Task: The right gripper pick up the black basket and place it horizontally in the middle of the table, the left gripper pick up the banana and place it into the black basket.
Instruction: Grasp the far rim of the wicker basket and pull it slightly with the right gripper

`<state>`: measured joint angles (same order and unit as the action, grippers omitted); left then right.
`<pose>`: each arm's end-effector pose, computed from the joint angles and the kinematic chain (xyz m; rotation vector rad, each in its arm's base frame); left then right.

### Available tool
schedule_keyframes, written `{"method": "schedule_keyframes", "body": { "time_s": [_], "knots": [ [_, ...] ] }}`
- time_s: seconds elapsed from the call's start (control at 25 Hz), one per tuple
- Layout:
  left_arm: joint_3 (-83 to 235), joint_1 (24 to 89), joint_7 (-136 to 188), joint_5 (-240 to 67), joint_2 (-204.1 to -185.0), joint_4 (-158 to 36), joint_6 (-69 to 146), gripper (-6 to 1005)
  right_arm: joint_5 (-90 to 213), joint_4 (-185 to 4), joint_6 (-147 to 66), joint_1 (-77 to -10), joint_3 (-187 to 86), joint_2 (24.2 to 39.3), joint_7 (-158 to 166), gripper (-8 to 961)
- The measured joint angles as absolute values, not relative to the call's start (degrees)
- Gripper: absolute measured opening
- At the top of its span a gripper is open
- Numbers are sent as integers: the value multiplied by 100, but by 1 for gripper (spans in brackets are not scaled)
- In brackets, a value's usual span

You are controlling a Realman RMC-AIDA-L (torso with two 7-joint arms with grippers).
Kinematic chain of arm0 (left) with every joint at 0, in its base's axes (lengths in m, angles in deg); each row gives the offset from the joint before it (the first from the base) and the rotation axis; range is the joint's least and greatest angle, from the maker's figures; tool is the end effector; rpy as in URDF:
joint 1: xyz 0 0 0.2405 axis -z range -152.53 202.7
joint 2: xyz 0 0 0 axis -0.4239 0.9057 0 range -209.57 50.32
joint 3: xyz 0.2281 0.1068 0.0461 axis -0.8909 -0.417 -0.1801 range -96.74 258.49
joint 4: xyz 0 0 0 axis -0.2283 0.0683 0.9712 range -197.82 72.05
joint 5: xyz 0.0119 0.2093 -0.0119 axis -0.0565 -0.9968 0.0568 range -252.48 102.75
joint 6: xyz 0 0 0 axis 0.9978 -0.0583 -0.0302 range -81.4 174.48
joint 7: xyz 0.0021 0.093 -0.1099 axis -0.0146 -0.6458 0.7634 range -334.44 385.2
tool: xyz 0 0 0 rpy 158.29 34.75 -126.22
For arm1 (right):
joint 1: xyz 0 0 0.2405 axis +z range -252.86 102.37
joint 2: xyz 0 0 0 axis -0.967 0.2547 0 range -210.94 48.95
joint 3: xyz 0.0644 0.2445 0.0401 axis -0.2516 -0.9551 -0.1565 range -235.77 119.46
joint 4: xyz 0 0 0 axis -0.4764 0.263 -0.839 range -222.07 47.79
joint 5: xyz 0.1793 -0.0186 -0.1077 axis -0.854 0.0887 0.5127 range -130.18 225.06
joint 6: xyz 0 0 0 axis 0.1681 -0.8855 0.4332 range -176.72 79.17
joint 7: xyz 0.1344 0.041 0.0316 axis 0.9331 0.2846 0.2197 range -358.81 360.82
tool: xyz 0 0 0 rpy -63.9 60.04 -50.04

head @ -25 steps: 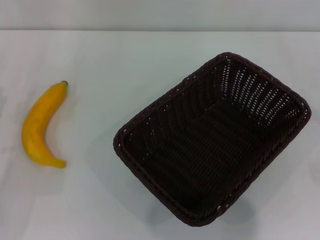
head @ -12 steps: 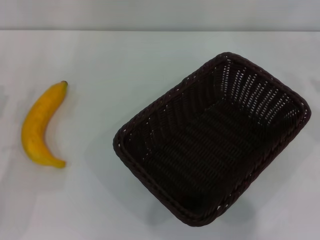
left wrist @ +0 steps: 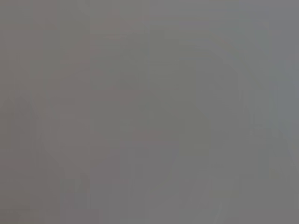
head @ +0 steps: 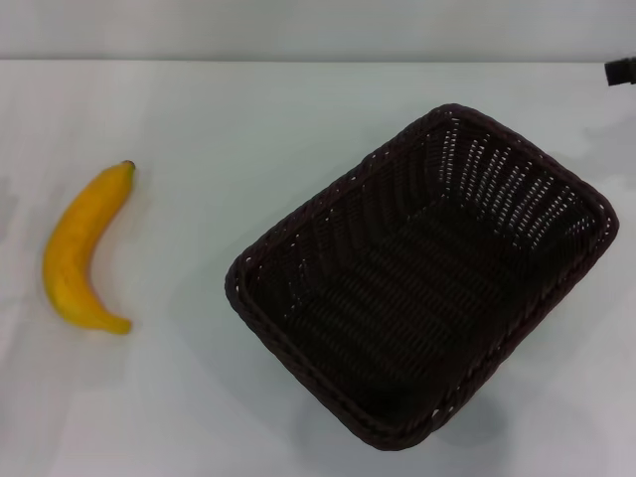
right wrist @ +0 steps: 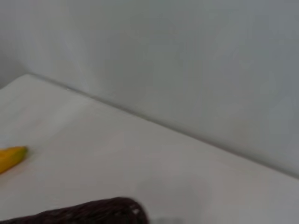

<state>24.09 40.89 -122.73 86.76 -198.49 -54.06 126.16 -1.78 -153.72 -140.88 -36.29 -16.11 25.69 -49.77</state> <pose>-0.3752 0.2786 0.0627 -1.2766 -0.6314 -0.9598 0.2099 0.4034 0.1560 -2.4373 0.9737 0.2071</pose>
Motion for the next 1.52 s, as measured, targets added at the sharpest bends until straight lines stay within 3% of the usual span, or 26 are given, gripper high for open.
{"method": "schedule_keyframes", "body": {
  "time_s": [0.12,0.2,0.32,0.56,0.96,1.24,1.52],
  "knots": [
    [2391,4113,-12274,8673,-19857,-5408,12617,872,-1,-15320,-14570,-3328,-1522,2422,-4540,784],
    [2381,4109,-12272,8670,-19860,-5410,12628,872,254,-15298,-14793,-3115,-1466,2433,-4304,758],
    [2379,4076,-12274,8668,-19862,-5411,12639,872,801,-15250,-14908,-2781,-1176,2537,-3970,718],
    [2381,4063,-12301,8667,-19863,-5415,12628,872,1540,-14690,-14828,-2181,-902,2843,-3798,722],
    [2418,4073,-12322,8674,-19854,-5419,12616,873,2589,-13777,-14247,-1449,-672,3189,-3654,732],
    [2419,4066,-12324,8701,-19853,-5419,12616,872,2948,-13233,-13930,-1142,-331,3366,-3646,729],
    [2419,4048,-12324,8678,-19860,-5418,12619,872,2967,-12935,-13719,-1038,149,3403,-3467,725]
  ]
}}
